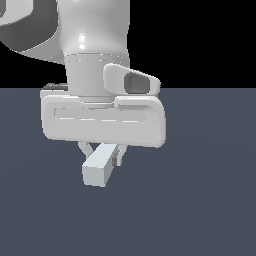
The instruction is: Insert the peg into the horizontal hole in a box.
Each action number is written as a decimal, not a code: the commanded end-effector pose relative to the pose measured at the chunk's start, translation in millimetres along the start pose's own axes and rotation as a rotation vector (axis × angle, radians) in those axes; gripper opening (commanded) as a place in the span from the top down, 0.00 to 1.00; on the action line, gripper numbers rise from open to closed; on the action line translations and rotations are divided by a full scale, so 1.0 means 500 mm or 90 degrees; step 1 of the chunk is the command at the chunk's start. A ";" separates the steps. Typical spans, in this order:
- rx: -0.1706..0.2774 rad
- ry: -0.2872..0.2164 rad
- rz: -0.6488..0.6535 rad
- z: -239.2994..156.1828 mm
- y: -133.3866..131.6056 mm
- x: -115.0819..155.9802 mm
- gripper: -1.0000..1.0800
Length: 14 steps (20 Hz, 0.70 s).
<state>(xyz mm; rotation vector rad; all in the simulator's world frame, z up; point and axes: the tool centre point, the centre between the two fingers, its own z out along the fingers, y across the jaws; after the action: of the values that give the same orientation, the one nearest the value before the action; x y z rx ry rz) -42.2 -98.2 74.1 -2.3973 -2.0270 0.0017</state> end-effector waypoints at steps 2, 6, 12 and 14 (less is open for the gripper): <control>-0.001 0.000 0.016 -0.023 -0.017 0.072 1.00; -0.002 0.000 0.033 -0.046 -0.032 0.151 1.00; -0.002 0.000 0.055 -0.076 -0.047 0.254 1.00; -0.002 0.000 0.061 -0.083 -0.050 0.281 1.00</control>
<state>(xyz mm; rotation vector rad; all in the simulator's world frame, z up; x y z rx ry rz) -44.5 34.1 111.7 -2.4834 -1.9224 0.0022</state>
